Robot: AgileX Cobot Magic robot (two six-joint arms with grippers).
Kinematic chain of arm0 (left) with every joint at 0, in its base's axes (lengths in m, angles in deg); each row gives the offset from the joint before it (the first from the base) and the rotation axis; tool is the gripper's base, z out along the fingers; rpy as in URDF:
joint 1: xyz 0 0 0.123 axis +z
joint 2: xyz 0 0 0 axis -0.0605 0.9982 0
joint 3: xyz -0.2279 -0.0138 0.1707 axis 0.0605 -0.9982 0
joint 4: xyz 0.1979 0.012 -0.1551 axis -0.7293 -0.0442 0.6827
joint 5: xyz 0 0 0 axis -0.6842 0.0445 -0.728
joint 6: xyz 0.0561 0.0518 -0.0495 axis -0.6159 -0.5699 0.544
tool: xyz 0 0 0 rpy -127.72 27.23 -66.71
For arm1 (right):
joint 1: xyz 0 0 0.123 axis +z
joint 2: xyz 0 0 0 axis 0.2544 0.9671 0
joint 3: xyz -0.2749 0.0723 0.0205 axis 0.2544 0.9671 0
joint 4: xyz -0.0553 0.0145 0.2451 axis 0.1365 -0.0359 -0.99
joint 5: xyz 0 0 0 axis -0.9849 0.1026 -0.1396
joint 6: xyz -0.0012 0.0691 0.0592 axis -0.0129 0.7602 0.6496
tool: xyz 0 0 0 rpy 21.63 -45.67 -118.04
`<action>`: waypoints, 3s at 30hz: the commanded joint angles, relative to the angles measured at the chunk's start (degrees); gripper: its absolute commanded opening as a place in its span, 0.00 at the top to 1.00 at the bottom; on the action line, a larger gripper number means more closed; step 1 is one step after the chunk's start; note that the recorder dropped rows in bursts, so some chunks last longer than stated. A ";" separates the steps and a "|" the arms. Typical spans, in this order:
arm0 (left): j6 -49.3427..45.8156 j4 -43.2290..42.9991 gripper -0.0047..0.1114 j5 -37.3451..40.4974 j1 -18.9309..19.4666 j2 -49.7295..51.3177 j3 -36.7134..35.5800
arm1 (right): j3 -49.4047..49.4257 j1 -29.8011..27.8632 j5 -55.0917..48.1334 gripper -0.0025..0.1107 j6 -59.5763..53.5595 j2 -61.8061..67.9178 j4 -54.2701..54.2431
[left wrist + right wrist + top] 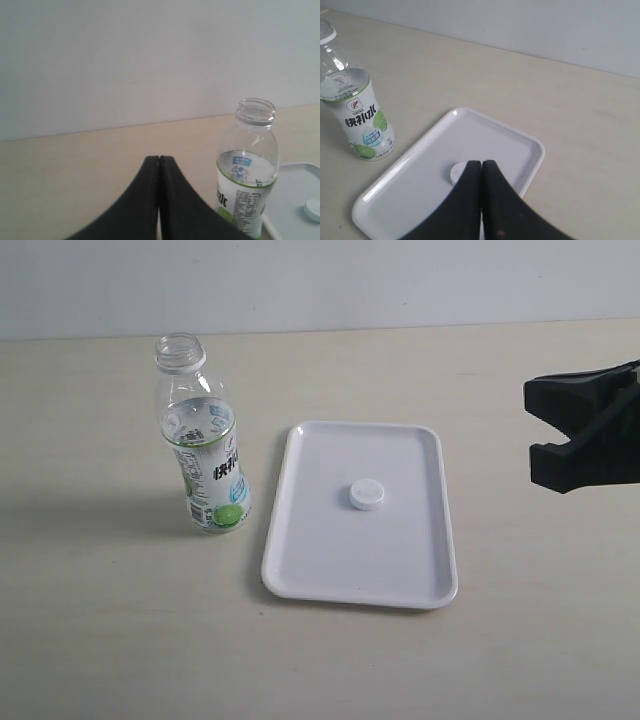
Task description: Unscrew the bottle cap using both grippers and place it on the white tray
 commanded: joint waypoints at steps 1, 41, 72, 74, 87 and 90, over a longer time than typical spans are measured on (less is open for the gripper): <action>1.43 0.53 0.96 8.72 0.11 -8.67 -0.19 | 0.17 -0.17 0.04 0.98 0.07 -0.26 0.06; -30.25 30.40 0.96 31.54 0.11 -30.94 -6.85 | 0.17 -0.17 0.16 0.98 0.03 -0.26 0.06; -30.10 32.77 0.96 36.81 0.11 -30.94 -6.85 | 0.17 -0.17 0.16 0.98 0.03 -0.26 0.06; -30.10 32.77 0.96 36.81 0.11 -30.94 -6.85 | 0.17 -0.17 1.08 0.98 -0.58 -0.26 0.71; -30.21 32.77 0.96 36.81 0.11 -30.94 -6.85 | 5.91 -10.41 3.73 0.98 -2.41 -10.16 0.46; -30.21 32.77 0.96 36.81 0.11 -30.94 -6.85 | 9.22 -16.53 6.09 0.98 -1.31 -19.87 0.19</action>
